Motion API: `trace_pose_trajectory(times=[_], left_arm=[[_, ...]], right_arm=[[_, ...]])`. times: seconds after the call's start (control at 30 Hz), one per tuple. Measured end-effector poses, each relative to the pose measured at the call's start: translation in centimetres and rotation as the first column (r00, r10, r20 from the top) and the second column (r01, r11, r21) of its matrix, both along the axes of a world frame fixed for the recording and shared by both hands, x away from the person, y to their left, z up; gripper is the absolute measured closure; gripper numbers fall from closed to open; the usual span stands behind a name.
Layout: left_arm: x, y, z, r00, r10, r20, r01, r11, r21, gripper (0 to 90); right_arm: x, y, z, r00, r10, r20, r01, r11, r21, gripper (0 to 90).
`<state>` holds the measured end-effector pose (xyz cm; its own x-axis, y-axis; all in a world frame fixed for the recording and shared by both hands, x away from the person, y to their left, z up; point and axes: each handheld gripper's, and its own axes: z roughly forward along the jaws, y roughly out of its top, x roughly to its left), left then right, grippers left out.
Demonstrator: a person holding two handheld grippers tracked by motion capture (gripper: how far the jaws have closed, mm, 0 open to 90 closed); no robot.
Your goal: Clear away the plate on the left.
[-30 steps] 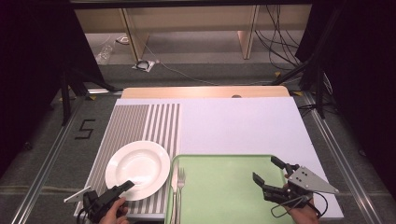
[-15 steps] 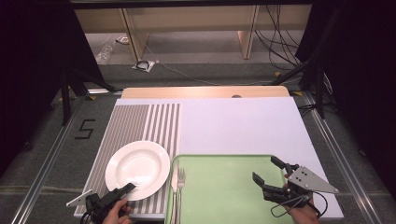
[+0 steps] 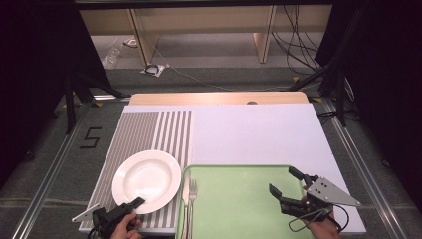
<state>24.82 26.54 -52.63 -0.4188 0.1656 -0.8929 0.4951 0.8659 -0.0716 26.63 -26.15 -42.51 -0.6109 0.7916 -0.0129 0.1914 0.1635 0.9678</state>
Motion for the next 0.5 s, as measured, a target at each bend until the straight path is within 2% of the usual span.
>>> trace_pose_trajectory(times=[0.23, 0.37, 0.5], left_arm=[[-0.2, 0.14, -0.31, 0.9998, 0.021, -0.003, -0.021, 0.9982, -0.057, 78.6], [-0.2, 0.17, -0.09, 0.9999, 0.013, 0.003, -0.013, 0.9991, -0.039, 79.0], [0.01, 0.05, 0.01, 0.9997, -0.007, 0.022, 0.008, 0.9984, -0.056, 79.0]], right_arm=[[-0.01, -0.05, 0.04, 1.0, -0.001, 0.001, 0.001, 1.0, -0.001, 19.5], [0.0, -0.11, 0.07, 1.0, 0.0, 0.004, 0.0, 1.0, -0.001, 19.6], [-0.03, -0.12, 0.08, 1.0, 0.001, 0.005, -0.001, 1.0, -0.002, 19.6]])
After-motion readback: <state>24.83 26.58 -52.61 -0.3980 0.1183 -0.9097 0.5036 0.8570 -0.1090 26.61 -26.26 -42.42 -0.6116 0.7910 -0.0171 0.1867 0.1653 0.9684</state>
